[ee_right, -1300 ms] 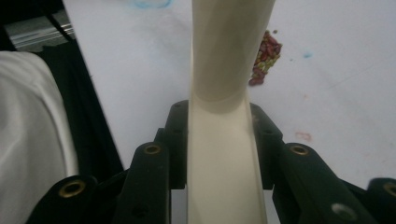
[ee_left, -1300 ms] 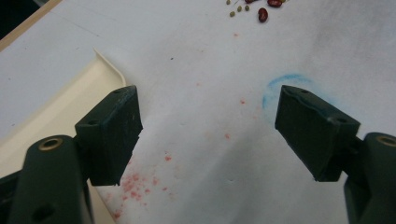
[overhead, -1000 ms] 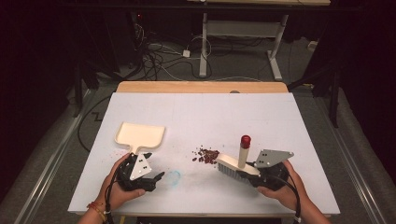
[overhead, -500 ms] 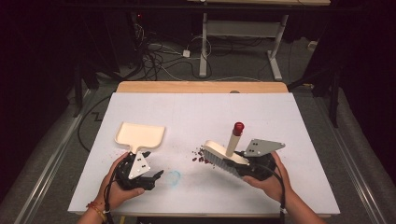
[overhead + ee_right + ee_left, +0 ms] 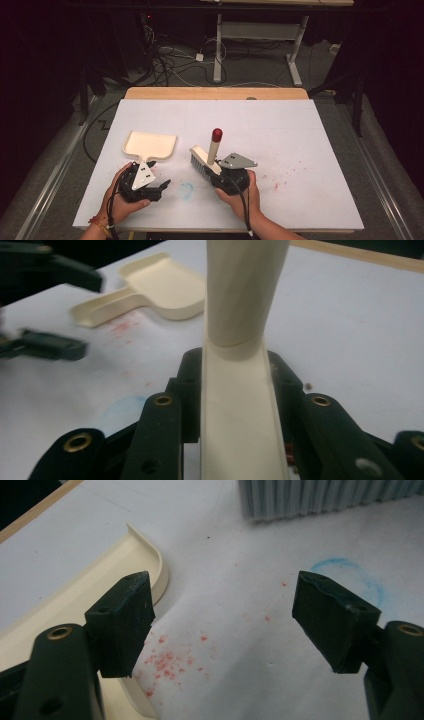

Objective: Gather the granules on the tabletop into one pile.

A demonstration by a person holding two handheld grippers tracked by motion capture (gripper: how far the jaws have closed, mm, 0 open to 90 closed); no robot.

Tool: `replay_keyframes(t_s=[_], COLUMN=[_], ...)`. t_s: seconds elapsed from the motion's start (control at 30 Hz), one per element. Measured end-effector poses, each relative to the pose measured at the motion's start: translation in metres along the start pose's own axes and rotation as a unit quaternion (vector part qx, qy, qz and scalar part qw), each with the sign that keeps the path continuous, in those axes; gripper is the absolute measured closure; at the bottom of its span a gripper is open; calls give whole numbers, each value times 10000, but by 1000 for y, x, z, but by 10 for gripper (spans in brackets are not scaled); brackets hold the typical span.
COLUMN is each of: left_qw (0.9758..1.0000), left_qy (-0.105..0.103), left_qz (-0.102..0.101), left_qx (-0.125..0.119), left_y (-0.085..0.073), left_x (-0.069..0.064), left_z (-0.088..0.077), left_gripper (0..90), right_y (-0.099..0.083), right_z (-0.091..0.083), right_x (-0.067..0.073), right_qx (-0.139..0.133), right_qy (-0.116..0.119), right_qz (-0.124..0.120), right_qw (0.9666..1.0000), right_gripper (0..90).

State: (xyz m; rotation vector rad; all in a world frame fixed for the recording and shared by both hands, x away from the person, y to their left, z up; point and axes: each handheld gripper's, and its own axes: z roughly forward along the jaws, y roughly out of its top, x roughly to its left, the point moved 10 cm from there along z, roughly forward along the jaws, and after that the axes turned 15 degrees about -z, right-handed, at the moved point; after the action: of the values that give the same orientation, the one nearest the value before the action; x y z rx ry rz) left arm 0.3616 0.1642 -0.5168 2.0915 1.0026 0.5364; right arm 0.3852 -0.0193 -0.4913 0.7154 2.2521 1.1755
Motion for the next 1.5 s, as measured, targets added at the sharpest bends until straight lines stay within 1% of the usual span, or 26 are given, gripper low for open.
replay_keyframes(t_s=[0.03,0.1,0.13,0.2,0.23,0.3,0.4,0.57,0.67,0.73,0.8,0.87,0.93,0.97,1.03,1.07,1.1,1.13,1.17,1.23,1.27,1.3,1.37,1.4,1.43,1.5], left_qw=[10000,10000,10000,10000,10000,10000,10000,10000,10000,10000,10000,10000,10000,10000,10000,10000,10000,10000,10000,9999,9999,9999,9999,9999,9999,9999], left_qy=[-4,-16,-24,-31,-39,-37,-44,-69,-68,-72,-77,-74,-85,-73,-79,-78,-78,-75,-77,-69,-71,-68,-65,-58,-54,-46], left_qz=[1,19,21,32,31,27,50,38,55,59,48,17,0,8,32,37,39,29,28,36,52,61,67,72,50,35], left_qx=[2,8,10,13,9,12,21,-36,-17,-11,-22,-30,-17,9,22,37,39,37,48,91,102,114,128,137,134,135], left_y=[0,0,0,0,0,0,0,2,1,1,2,2,1,0,0,1,1,1,1,0,0,0,0,-1,-1,-1], left_x=[0,-1,-1,-2,-2,-3,-4,-5,-5,-5,-5,-4,-4,-4,-4,-4,-4,-4,-4,-4,-4,-4,-4,-4,-3,-2], left_z=[0,0,0,1,1,1,1,0,1,1,0,0,1,2,3,3,3,4,5,7,7,8,8,8,8,8], left_gripper=[237,237,237,237,237,237,237,237,237,237,237,237,237,237,237,237,237,237,237,237,237,237,237,237,237,237], right_y=[-1,-2,-4,-7,-10,-15,-20,-21,-19,-13,-6,0,7,9,12,12,13,13,13,13,13,12,8,6,5,4], right_z=[3,5,5,4,3,0,-7,-19,-23,-26,-31,-36,-38,-38,-36,-34,-32,-30,-25,-16,-11,-5,8,15,21,28], right_x=[-3,-9,-14,-21,-26,-32,-34,-38,-39,-41,-43,-47,-54,-58,-70,-77,-83,-88,-93,-102,-106,-110,-115,-118,-120,-119], right_qx=[22,0,66,79,128,152,192,170,88,14,-52,-60,-38,22,-62,4,-17,-53,-18,-61,-57,-59,-27,-3,-36,-126], right_qy=[-157,-310,-399,-516,-548,-540,-497,-563,-448,-420,-330,-281,-186,-100,160,197,165,194,353,437,523,564,693,706,709,833], right_qz=[35,171,223,290,376,501,633,517,544,466,349,146,-173,-332,-559,-691,-803,-929,-1112,-1435,-1623,-1739,-1905,-1964,-1974,-1963], right_qw=[9999,9994,9989,9982,9977,9972,9966,9969,9975,9980,9988,9995,9997,9994,9983,9974,9966,9955,9932,9887,9853,9831,9792,9780,9777,9769], right_gripper=[671,672,672,671,670,669,670,672,672,671,671,671,672,671,671,671,671,671,671,671,671,671,670,671,671,671])
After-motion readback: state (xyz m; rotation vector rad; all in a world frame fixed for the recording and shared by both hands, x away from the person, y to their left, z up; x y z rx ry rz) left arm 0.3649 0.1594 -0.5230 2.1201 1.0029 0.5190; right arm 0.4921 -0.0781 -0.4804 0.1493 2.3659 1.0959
